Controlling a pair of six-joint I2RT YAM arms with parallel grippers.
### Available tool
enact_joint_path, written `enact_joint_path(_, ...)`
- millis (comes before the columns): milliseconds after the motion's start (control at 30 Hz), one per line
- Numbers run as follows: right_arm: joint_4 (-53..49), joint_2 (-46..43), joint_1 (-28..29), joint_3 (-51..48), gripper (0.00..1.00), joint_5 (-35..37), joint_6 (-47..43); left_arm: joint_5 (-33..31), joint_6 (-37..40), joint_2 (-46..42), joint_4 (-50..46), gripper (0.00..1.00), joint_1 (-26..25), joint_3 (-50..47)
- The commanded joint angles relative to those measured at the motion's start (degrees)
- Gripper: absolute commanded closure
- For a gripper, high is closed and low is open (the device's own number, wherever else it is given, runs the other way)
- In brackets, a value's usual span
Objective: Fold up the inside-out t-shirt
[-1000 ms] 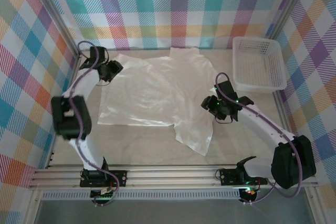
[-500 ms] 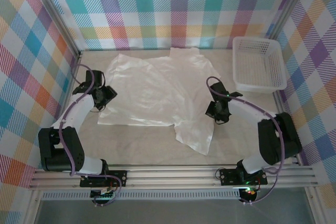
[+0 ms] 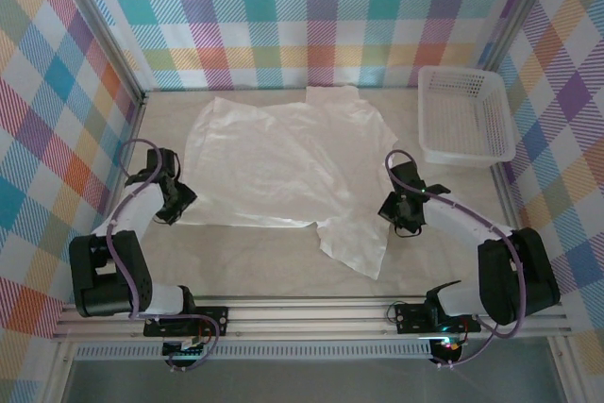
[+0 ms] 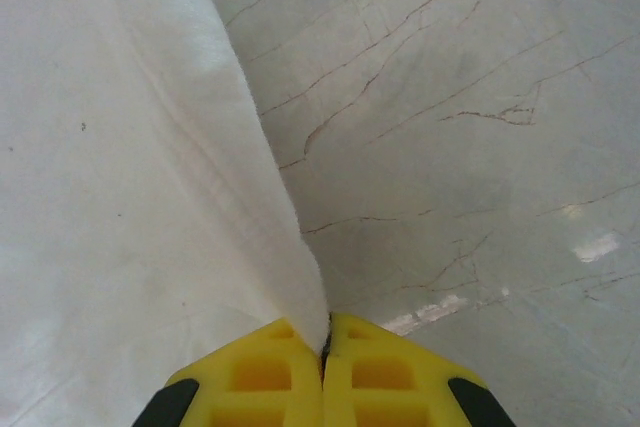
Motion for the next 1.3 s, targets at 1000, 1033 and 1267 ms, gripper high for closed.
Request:
enact_joint_path(1000,1.5,0.9,-0.2,0.4,1.00,-1.4,1.9,0.1,-7.6,-23.1,-3.7,1.00,5.1,-16.9)
enact_joint_path(1033,1.5,1.1,-0.2,0.5,1.00,-1.4,1.7,-1.4,-9.0,-25.0,-4.7,1.00,5.2,-18.9)
enact_joint_path(1267,-0.3,1.4,-0.4,1.3,1.00,-1.1,1.8,-3.3,-9.5,-26.6,-5.5,0.93,5.2,-21.8)
